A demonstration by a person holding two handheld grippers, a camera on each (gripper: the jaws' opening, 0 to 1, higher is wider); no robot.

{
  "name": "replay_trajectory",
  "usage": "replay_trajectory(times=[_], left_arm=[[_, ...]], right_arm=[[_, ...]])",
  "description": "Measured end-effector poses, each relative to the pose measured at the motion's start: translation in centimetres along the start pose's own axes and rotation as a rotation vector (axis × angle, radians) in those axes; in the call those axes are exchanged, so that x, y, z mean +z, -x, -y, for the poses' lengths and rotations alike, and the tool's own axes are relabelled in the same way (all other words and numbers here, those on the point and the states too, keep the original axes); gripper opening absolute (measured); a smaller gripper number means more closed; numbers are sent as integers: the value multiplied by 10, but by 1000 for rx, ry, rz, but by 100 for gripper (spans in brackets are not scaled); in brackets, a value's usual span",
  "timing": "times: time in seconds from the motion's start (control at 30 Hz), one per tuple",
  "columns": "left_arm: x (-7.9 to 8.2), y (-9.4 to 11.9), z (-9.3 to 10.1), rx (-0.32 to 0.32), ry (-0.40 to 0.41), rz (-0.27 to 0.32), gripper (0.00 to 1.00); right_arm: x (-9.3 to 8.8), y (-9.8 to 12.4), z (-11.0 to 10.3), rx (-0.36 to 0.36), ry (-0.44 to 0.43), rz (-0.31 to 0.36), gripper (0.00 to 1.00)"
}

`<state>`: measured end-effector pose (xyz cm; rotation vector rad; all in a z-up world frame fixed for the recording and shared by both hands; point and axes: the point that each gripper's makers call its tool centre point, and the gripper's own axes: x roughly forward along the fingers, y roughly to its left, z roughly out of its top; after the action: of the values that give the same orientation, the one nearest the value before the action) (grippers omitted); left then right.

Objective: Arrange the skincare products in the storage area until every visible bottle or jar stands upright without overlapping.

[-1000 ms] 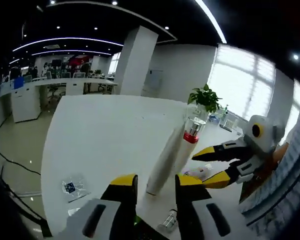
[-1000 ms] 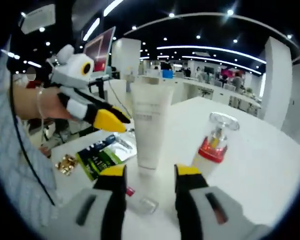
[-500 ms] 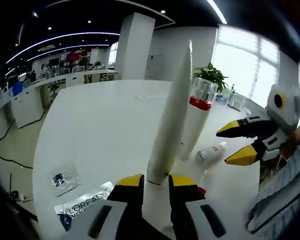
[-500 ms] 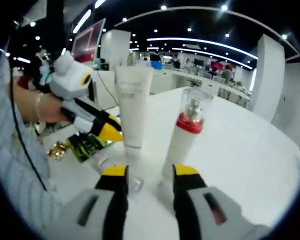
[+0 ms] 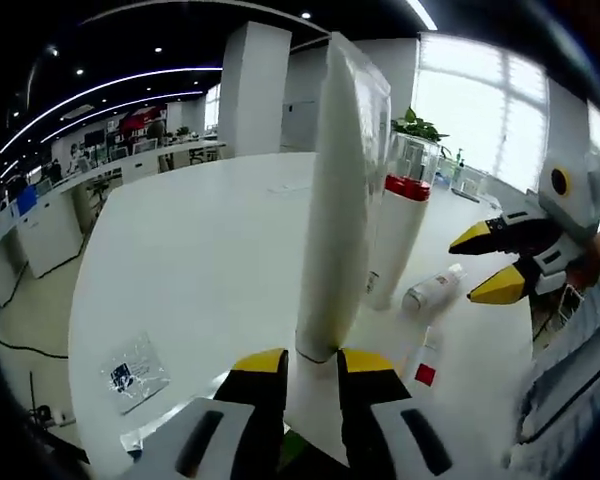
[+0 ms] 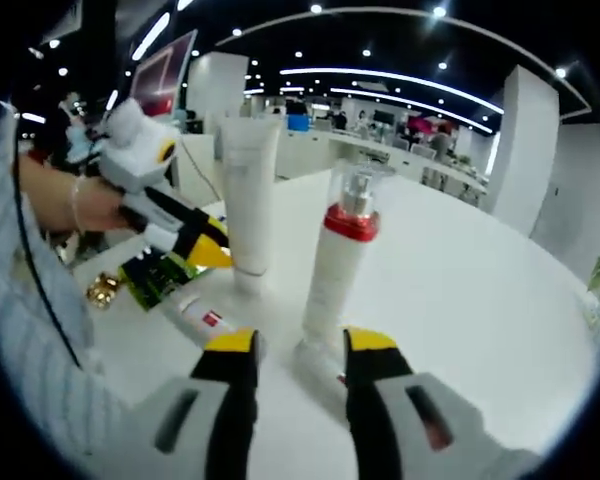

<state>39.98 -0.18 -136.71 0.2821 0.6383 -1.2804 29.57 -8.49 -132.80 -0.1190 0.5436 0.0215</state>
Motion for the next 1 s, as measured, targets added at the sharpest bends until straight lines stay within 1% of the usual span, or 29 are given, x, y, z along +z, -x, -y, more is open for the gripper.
replay_trajectory(times=[0.13,0.2,0.4,0.53,0.67,0.73,0.83,0.93,1.0], left_arm=[[-3,-6,-1,-11,-22,-18,20],[-2,-8,0,-20,-66,-23,20],[3,-12,1,-78,-191,-20,20],[7,-16,1,-119,-243,-18,20],[10,-20,2,-144,-262,-20,20],[11,-22,2,-152,-267,-19,20],[13,-25,4,-167,-278,-18,20],[15,-27,7,-176,-286,-13,20],[16,-29,9,-181,-289,-11,20]], right_arm=[[-5,0,2,-9,-9,-11,32],[-7,0,3,-15,-12,-19,31],[-14,2,5,-23,-15,-36,31],[-17,2,6,-28,-9,-47,31],[-18,2,8,-28,-14,-50,31],[-16,1,12,-31,-13,-42,31],[-6,-8,23,-28,-13,-13,31],[4,-20,26,11,-48,14,31],[6,-26,28,26,-48,19,32]])
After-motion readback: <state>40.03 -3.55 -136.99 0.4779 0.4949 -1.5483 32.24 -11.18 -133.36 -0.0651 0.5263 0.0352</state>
